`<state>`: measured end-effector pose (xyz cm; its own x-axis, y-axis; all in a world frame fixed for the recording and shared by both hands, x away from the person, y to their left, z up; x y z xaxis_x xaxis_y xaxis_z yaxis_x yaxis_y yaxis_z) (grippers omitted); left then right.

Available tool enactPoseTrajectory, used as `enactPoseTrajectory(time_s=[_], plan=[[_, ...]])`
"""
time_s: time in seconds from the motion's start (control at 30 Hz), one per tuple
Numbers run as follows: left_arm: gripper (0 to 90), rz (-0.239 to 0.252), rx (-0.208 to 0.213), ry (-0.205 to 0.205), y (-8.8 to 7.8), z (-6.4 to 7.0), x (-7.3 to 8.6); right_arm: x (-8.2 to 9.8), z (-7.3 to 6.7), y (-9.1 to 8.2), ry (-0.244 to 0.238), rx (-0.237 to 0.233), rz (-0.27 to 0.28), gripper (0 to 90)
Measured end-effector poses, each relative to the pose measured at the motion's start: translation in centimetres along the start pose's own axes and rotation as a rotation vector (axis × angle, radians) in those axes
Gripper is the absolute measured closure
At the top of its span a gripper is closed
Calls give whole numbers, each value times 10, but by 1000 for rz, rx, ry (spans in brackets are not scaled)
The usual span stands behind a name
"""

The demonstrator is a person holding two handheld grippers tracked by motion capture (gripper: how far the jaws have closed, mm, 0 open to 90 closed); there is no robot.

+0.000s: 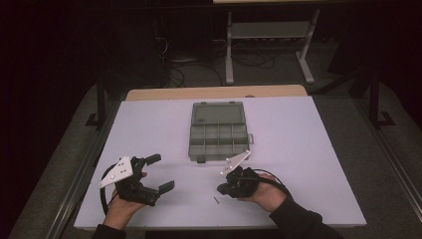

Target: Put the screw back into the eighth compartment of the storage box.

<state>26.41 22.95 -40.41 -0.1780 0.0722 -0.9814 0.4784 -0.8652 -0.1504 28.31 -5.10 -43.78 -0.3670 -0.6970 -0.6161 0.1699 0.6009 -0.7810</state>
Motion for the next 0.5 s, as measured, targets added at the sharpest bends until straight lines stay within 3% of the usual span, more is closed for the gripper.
enactPoseTrajectory(time_s=[0.5], plan=[[1, -1, 0, -4, 0, 0, 0, -13, 6, -24, 41, 19, 58, 866]])
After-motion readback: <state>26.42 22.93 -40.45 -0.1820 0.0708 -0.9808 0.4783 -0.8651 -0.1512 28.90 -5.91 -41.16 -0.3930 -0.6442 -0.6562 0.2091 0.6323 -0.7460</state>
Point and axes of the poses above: each handheld gripper's, and its own axes: y roughly forward along the jaws, x roughly out of its underside, z roughly to its right, the point moved 3 cm from there along y, roughly forward along the jaws, and after that the axes turned 1 degree about x, right-handed, at the moved point
